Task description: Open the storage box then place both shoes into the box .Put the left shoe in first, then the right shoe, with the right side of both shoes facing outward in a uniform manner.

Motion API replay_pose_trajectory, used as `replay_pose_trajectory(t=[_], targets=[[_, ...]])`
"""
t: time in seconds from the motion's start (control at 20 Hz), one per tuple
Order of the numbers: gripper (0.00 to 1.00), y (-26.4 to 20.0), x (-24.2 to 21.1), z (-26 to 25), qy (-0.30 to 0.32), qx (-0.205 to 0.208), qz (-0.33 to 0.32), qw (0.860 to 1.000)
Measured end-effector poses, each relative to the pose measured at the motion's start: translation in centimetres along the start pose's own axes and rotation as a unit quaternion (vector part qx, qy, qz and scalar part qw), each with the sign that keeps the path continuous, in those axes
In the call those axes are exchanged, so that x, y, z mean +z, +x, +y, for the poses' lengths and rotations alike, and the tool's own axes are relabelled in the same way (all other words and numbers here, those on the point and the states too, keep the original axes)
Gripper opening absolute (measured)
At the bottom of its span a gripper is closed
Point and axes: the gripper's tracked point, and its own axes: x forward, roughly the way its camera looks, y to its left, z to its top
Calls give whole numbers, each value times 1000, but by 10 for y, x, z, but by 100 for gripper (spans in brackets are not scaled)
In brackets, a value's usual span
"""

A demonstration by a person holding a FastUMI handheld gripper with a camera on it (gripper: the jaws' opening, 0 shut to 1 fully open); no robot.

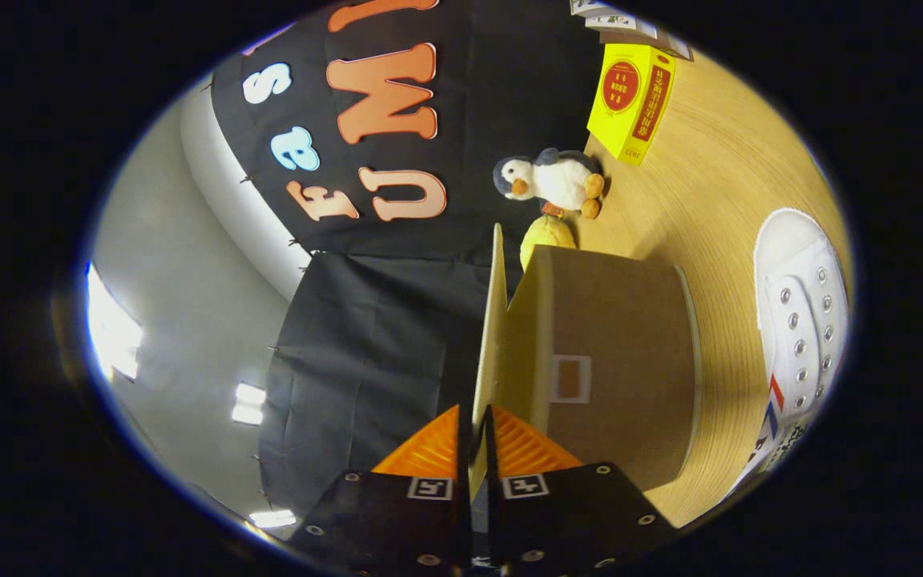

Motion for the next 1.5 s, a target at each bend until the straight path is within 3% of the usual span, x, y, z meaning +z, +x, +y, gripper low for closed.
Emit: replay_pose_trajectory(t=[0.05,0.1,0.4,0.75,0.85,0.95,1.0,1.1,1.3,1.5], targets=[[2,0,0,4,-10,-4,3,1000],[2,7,-2,17,-16,-1,5,1000],[3,46,-11,99,-72,12,15,997],[7,119,-45,154,-142,-14,27,989],[14,137,-56,159,-191,-41,26,980],[27,159,-72,162,-248,-72,39,965],[53,166,-84,164,-272,-79,49,958],[94,177,-102,162,-310,-90,65,944],[98,180,-119,149,-333,-111,67,934],[98,154,-98,130,-358,-160,18,920]])
